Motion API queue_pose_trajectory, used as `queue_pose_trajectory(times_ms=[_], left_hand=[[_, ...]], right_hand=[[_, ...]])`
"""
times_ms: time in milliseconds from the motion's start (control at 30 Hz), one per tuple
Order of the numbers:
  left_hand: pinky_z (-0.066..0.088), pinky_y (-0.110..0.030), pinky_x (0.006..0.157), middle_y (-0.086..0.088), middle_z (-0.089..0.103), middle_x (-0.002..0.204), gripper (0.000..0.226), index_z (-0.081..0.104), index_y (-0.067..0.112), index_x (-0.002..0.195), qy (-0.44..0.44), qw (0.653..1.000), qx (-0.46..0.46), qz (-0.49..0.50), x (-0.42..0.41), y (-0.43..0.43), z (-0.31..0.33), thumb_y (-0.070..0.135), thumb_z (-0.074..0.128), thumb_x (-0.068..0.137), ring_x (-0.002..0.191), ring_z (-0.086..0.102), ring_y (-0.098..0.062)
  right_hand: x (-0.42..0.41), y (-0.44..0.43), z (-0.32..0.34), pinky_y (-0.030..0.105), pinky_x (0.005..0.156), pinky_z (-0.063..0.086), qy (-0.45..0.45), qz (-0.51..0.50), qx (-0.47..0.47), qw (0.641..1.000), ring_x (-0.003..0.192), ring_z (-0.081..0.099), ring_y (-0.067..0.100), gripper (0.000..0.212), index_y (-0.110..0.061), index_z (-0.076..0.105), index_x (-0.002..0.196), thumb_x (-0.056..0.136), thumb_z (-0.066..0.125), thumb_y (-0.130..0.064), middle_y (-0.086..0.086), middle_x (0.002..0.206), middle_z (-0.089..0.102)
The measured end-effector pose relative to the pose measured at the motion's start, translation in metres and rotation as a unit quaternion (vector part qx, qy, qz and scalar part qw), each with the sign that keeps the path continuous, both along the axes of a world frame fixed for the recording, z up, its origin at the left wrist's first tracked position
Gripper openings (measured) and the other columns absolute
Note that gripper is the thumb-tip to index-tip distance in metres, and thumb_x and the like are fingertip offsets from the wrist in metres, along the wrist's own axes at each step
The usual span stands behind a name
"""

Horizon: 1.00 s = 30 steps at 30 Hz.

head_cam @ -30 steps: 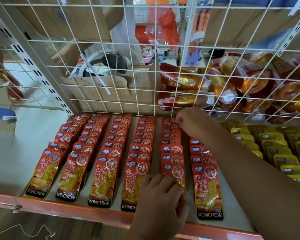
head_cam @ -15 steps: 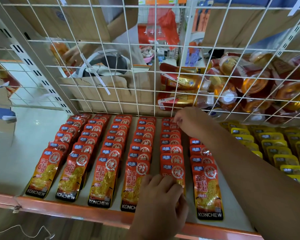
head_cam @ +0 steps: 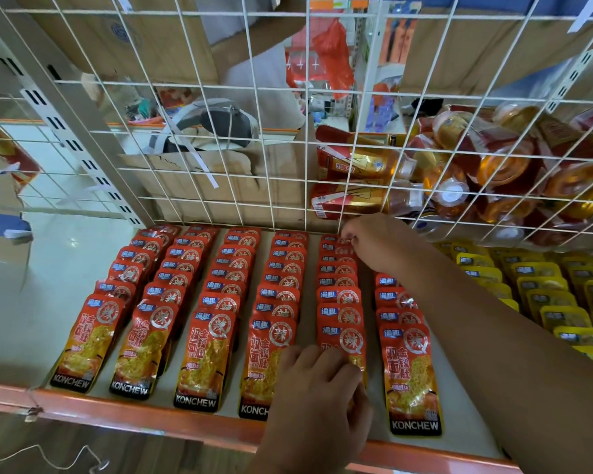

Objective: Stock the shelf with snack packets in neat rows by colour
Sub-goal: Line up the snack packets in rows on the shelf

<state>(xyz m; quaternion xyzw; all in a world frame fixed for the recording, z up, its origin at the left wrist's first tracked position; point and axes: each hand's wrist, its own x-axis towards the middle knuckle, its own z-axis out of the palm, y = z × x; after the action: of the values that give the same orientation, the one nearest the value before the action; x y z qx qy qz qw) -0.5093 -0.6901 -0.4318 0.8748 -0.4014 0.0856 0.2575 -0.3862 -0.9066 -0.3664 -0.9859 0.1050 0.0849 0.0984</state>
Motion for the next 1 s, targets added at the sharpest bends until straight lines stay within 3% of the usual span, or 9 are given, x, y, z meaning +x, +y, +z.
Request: queue_pose_trajectory(times_ms=[233,400,533,667,767,1000], left_hand=[[0.045,-0.037,0.078,0.012,0.062,0.085,0.01,0.067,0.027,0.08,0.001,1.0,0.002,0.001,0.0,0.0,0.0,0.036,0.068,0.08,0.08,0.055,-0.01],[0.043,-0.037,0.076,0.01,0.061,0.084,0.009,0.066,0.025,0.079,-0.008,1.0,-0.009,-0.001,0.0,0.0,-0.002,0.034,0.069,0.078,0.077,0.053,-0.012],[0.044,-0.037,0.077,0.01,0.061,0.085,0.009,0.067,0.025,0.08,-0.011,1.0,-0.009,0.0,0.0,0.0,-0.001,0.034,0.069,0.078,0.078,0.054,-0.012],[0.044,-0.036,0.077,0.011,0.062,0.085,0.01,0.067,0.026,0.08,-0.008,1.0,-0.007,0.001,0.0,0.0,0.0,0.035,0.068,0.079,0.079,0.054,-0.011],[0.043,-0.035,0.077,0.012,0.062,0.085,0.01,0.067,0.026,0.08,-0.006,1.0,-0.005,0.002,-0.001,0.0,0.0,0.036,0.068,0.079,0.079,0.054,-0.01],[0.043,-0.036,0.077,0.012,0.062,0.085,0.01,0.066,0.026,0.079,-0.005,1.0,-0.005,0.003,-0.001,-0.001,0.0,0.036,0.068,0.08,0.079,0.054,-0.01]], right_hand=[[0.0,-0.001,0.003,0.038,0.092,0.054,0.005,-0.004,0.007,1.0,0.104,0.062,0.019,0.032,-0.029,0.062,0.129,0.099,0.056,-0.02,-0.002,0.118,0.066],[-0.004,-0.001,0.004,0.037,0.086,0.056,-0.057,0.011,0.023,0.998,0.098,0.064,0.019,0.027,-0.027,0.067,0.121,0.098,0.055,-0.019,-0.001,0.112,0.069],[0.002,0.007,0.015,0.038,0.095,0.053,0.023,0.017,0.012,1.0,0.109,0.061,0.022,0.031,-0.022,0.064,0.127,0.099,0.055,-0.014,0.003,0.123,0.064],[0.0,0.009,0.01,0.039,0.09,0.055,0.002,0.028,-0.003,1.0,0.103,0.063,0.022,0.024,-0.023,0.069,0.116,0.097,0.056,-0.017,0.002,0.117,0.067],[-0.002,0.012,0.011,0.038,0.096,0.053,0.04,0.013,-0.002,0.999,0.113,0.061,0.023,0.027,-0.022,0.068,0.121,0.095,0.059,-0.016,0.001,0.125,0.064],[-0.002,0.014,0.015,0.038,0.096,0.054,0.043,-0.002,0.009,0.999,0.111,0.063,0.022,0.03,-0.021,0.068,0.122,0.094,0.063,-0.013,0.003,0.125,0.065]])
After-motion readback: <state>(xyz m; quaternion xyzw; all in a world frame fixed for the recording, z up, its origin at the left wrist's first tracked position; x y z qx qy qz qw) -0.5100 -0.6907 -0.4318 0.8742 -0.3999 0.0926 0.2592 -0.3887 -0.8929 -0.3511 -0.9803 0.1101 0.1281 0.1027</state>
